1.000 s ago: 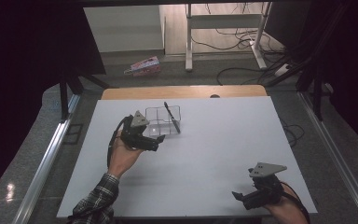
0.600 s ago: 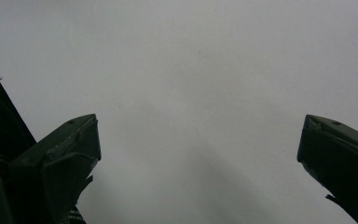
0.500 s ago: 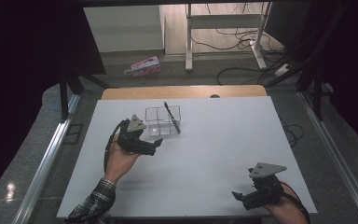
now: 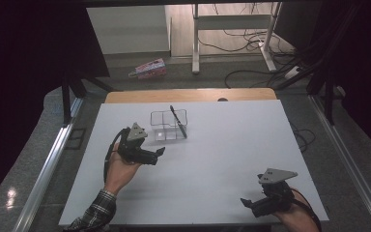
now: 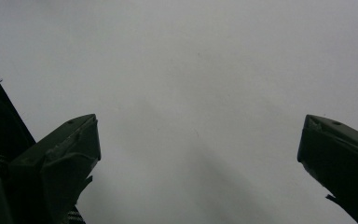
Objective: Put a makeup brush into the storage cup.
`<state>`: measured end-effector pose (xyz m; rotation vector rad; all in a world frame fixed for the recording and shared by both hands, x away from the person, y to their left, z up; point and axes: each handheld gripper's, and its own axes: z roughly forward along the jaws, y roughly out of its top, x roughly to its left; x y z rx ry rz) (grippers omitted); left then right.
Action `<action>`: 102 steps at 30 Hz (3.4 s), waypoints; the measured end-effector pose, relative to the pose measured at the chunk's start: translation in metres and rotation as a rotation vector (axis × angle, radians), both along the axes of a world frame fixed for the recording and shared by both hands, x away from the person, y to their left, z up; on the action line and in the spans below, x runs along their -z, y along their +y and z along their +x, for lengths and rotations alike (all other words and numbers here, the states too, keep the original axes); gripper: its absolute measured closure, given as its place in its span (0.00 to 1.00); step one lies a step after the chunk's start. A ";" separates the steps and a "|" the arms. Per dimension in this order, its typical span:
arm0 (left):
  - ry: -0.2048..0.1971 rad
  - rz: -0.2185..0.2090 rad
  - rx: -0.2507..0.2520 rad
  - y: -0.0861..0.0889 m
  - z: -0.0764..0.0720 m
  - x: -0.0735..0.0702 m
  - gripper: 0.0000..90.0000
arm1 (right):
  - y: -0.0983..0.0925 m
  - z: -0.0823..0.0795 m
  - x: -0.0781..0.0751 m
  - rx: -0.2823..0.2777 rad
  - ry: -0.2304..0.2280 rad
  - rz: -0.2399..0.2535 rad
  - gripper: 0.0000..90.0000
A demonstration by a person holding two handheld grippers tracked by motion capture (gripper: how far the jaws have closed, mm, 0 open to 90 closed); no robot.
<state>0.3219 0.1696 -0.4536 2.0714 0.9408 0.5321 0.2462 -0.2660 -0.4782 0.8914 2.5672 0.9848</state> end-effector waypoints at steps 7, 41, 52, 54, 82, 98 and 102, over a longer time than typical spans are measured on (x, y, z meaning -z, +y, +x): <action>-0.001 -0.004 -0.005 0.005 -0.006 0.002 0.00 | 0.000 0.000 0.000 0.000 0.000 -0.002 0.00; 0.025 -0.043 -0.035 0.029 -0.044 0.011 0.00 | 0.000 -0.001 0.000 -0.001 -0.007 -0.005 0.00; 0.036 -0.060 -0.057 0.038 -0.059 0.015 0.00 | 0.000 -0.001 -0.001 0.000 -0.008 -0.002 0.00; 0.036 -0.065 -0.061 0.039 -0.061 0.016 0.00 | 0.000 -0.001 -0.001 0.000 -0.009 0.001 0.00; 0.027 -0.075 -0.092 0.049 -0.099 0.020 0.00 | 0.000 -0.001 0.000 0.002 -0.012 -0.003 0.00; 0.017 -0.077 -0.128 0.058 -0.120 0.022 0.00 | 0.000 -0.001 0.000 0.003 -0.008 -0.007 0.00; 0.017 -0.071 -0.133 0.059 -0.125 0.024 0.00 | 0.000 -0.001 0.000 0.004 -0.005 -0.011 0.00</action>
